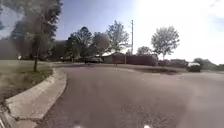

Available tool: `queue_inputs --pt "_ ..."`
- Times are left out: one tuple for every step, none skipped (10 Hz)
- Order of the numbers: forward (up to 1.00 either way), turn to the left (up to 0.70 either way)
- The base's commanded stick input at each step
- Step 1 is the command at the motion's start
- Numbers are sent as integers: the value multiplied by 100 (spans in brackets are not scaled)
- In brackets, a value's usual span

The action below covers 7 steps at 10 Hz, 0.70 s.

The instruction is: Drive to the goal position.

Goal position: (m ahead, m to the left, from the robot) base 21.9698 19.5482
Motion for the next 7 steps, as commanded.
queue_inputs --pt "100 3" --pt "100 16" --pt "100 33" --pt "100 36" --pt "100 19" --pt "100 0" --pt "100 0"
